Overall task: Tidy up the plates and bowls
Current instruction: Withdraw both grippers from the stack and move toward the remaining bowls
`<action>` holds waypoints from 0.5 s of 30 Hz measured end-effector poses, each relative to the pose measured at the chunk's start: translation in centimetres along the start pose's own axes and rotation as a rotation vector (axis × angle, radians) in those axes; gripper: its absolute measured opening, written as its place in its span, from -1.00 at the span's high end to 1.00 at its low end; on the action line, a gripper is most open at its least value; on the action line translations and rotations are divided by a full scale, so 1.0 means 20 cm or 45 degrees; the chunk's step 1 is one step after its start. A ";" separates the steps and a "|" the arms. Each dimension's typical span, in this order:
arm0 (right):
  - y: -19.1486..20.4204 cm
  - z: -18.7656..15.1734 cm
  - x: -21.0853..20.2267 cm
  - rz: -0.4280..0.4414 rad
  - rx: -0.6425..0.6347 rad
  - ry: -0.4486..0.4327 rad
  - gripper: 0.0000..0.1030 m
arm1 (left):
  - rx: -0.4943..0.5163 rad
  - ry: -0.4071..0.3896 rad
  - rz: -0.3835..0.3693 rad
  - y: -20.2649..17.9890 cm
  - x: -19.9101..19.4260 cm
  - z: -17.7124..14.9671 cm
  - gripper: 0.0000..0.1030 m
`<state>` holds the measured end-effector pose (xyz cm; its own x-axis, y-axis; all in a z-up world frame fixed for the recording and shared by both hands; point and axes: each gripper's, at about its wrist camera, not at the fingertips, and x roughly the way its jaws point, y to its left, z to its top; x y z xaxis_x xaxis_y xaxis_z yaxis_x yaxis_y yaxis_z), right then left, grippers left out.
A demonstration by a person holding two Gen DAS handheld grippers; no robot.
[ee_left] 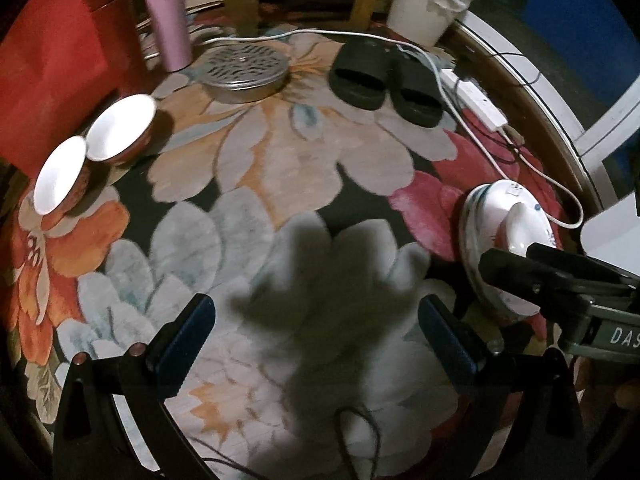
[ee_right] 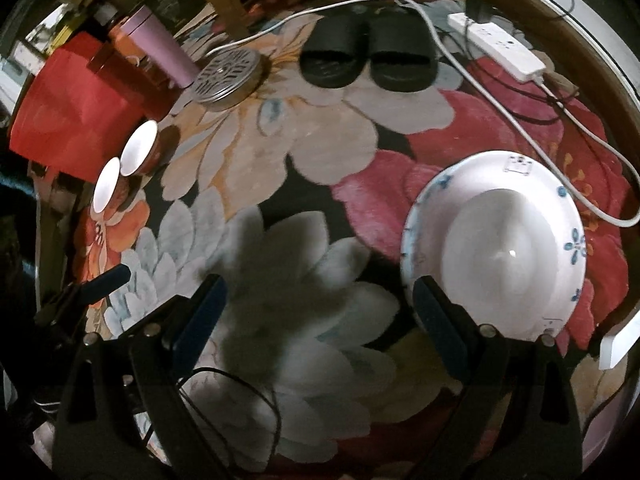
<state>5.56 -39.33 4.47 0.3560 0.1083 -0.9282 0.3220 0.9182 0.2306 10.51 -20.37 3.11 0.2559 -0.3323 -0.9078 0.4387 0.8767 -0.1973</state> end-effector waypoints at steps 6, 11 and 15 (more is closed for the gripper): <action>0.14 -0.02 0.04 0.011 -0.059 0.015 -0.85 | -0.078 -0.015 0.032 0.17 -0.03 -0.05 -0.98; 0.26 -0.03 0.08 0.013 -0.107 0.024 -0.85 | -0.144 -0.034 0.065 0.33 -0.06 -0.10 -0.98; 0.36 -0.02 0.10 0.015 -0.160 0.021 -0.86 | -0.210 -0.048 0.088 0.45 -0.08 -0.14 -0.98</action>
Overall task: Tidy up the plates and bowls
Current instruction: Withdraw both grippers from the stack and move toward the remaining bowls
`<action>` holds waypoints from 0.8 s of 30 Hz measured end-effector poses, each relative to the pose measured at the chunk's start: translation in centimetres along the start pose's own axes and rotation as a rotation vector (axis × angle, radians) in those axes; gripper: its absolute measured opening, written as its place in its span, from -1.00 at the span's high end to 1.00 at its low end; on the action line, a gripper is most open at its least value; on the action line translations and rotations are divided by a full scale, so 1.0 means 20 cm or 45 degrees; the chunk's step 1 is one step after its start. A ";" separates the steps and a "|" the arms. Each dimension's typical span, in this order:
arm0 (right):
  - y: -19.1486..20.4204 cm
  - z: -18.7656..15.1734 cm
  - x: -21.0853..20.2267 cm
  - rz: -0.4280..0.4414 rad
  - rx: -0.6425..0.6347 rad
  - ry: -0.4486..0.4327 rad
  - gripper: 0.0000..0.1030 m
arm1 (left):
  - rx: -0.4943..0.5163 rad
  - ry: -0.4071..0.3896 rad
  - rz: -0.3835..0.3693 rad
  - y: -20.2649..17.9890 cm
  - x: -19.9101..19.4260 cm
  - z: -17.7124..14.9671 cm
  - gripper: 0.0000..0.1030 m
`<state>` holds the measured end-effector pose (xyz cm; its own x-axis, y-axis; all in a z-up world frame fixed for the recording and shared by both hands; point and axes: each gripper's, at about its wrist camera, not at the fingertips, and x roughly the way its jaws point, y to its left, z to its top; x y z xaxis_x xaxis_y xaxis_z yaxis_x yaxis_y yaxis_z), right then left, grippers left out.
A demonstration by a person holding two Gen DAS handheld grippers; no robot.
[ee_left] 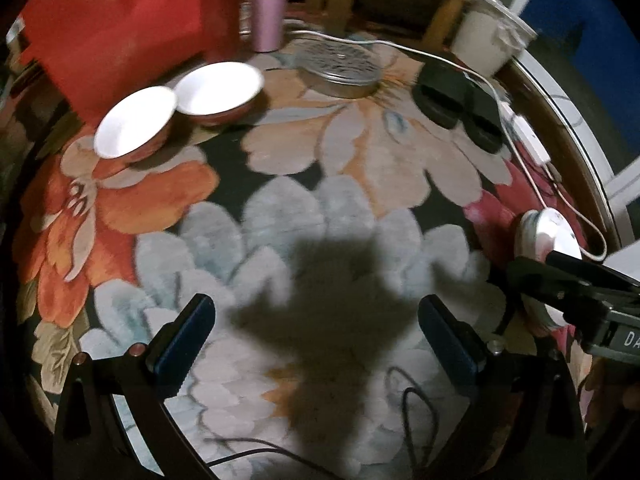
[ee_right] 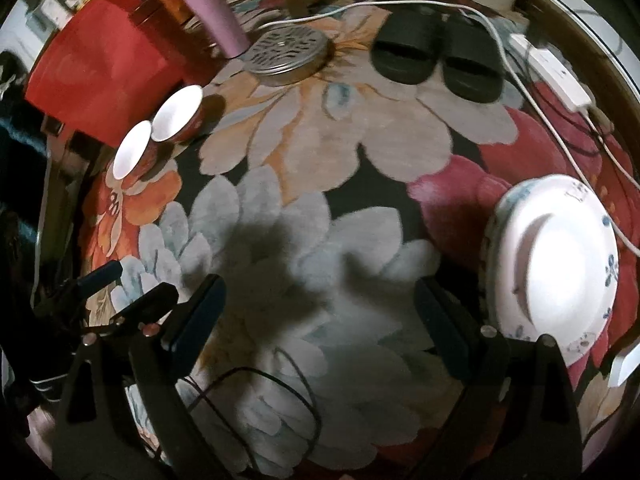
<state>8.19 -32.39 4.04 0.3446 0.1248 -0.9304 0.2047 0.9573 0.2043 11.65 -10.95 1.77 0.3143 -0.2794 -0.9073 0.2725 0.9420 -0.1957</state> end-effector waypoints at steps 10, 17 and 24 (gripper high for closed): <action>0.28 0.05 0.08 0.024 -0.139 -0.016 -0.92 | -0.156 -0.001 0.033 0.27 -0.01 -0.05 -0.98; 0.45 0.06 0.14 0.047 -0.213 -0.006 -0.92 | -0.224 -0.011 0.047 0.41 -0.02 -0.06 -0.98; 0.58 0.07 0.18 0.061 -0.268 -0.002 -0.92 | -0.271 -0.023 0.058 0.52 -0.03 -0.07 -0.98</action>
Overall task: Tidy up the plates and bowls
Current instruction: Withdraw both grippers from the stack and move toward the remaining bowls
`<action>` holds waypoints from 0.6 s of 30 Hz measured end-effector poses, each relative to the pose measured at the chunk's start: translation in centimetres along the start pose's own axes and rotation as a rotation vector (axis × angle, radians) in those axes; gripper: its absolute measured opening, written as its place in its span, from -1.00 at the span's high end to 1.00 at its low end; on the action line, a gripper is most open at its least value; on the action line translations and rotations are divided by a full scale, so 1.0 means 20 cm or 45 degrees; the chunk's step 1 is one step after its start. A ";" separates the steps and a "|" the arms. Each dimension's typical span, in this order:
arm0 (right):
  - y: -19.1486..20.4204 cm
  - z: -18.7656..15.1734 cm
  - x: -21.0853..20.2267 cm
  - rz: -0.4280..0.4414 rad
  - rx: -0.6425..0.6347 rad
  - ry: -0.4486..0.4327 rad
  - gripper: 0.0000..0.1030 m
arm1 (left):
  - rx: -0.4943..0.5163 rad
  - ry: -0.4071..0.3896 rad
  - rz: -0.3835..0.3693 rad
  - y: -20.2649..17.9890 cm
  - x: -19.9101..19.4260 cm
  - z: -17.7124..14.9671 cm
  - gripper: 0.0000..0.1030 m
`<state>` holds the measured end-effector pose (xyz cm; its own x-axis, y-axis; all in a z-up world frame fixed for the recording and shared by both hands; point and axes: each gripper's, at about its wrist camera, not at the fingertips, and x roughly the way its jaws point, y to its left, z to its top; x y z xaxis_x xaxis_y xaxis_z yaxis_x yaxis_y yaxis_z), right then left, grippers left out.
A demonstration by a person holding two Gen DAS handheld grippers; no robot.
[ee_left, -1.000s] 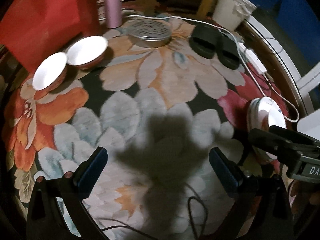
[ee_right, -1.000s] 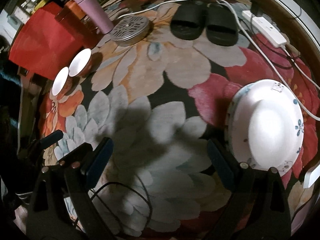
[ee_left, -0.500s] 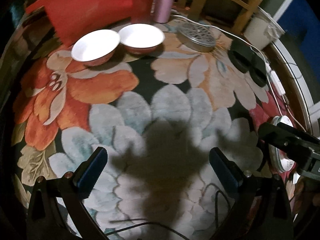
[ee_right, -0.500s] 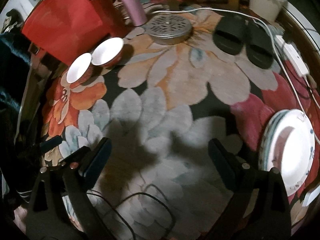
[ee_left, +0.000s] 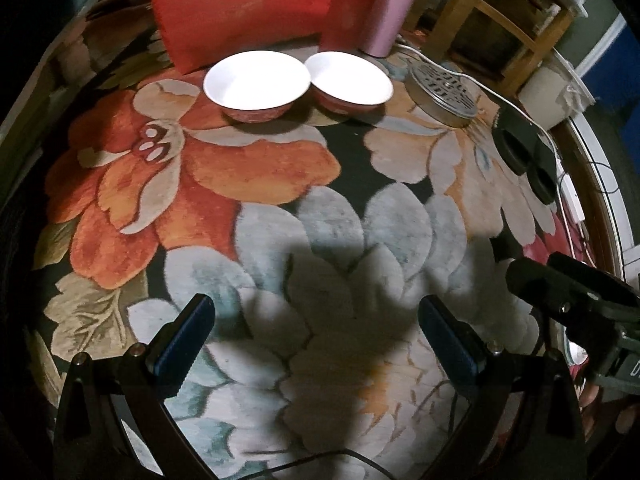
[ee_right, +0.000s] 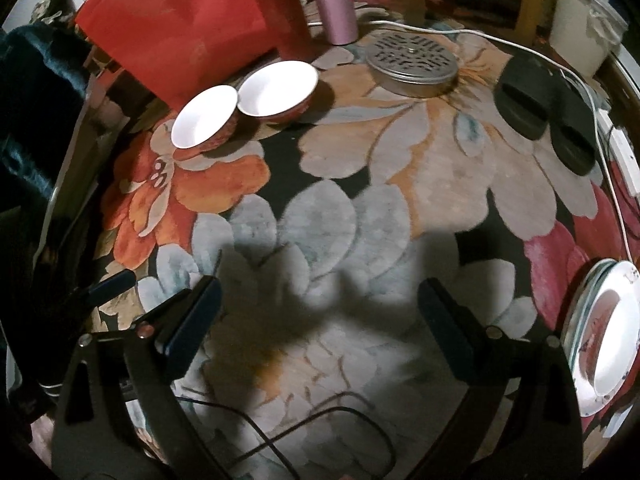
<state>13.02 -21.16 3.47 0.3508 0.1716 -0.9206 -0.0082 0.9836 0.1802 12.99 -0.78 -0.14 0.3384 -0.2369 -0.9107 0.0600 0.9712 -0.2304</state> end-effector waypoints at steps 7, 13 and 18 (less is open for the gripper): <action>0.09 0.03 0.04 0.001 -0.043 0.002 -0.93 | -0.043 -0.009 0.009 0.11 0.00 0.01 -0.98; 0.16 0.04 0.10 -0.002 -0.080 0.018 -0.93 | -0.101 -0.012 0.018 0.23 0.03 0.02 -0.98; 0.22 0.04 0.17 0.001 -0.096 0.041 -0.93 | -0.151 -0.008 0.023 0.34 0.06 0.01 -0.98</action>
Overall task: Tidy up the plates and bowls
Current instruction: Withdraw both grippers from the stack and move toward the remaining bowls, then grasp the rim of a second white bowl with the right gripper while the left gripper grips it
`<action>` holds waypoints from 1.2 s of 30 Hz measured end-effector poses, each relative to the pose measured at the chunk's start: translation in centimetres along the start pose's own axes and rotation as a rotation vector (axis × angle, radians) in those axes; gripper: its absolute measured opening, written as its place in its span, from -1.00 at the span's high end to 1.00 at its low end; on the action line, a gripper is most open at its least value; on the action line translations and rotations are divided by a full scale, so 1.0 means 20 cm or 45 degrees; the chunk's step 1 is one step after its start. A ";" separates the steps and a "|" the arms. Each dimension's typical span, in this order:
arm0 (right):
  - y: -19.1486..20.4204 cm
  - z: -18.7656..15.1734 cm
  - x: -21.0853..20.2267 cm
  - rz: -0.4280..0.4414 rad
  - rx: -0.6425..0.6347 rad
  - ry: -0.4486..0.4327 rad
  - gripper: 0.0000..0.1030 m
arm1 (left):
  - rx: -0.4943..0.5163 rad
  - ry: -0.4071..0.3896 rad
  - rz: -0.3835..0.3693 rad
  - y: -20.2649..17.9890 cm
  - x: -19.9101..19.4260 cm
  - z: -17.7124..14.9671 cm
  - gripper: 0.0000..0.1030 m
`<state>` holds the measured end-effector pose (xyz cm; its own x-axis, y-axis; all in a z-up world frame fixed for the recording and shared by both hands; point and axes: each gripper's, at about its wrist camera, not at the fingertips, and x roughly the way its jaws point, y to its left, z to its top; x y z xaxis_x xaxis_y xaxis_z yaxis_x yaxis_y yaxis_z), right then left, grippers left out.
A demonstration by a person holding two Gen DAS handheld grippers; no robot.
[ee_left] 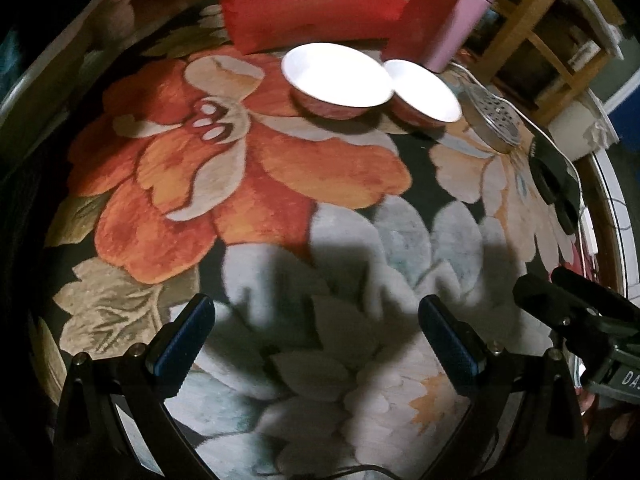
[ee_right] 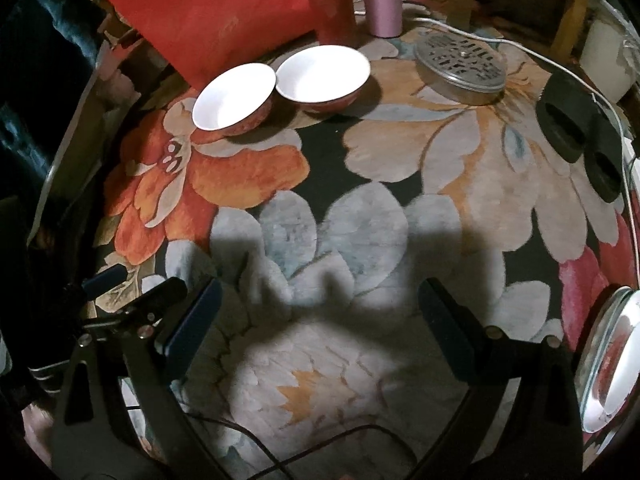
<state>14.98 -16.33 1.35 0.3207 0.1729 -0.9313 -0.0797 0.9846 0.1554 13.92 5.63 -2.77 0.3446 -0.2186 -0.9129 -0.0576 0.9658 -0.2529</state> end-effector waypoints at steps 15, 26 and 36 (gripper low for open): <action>0.06 0.20 0.25 0.080 0.025 0.061 -0.93 | -0.152 -0.039 0.010 0.28 0.09 0.07 -0.98; 0.12 0.60 0.55 0.247 0.416 0.076 -0.68 | -0.190 -0.089 0.018 0.44 0.05 0.13 -0.98; 0.28 0.65 0.74 0.214 0.427 0.108 0.52 | -0.212 -0.067 0.016 0.53 0.06 0.08 -0.98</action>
<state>31.52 -7.95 -7.24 0.2494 0.3440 -0.9052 0.1932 0.8983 0.3946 15.24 15.79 -6.09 0.3913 -0.1951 -0.8994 -0.2151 0.9308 -0.2955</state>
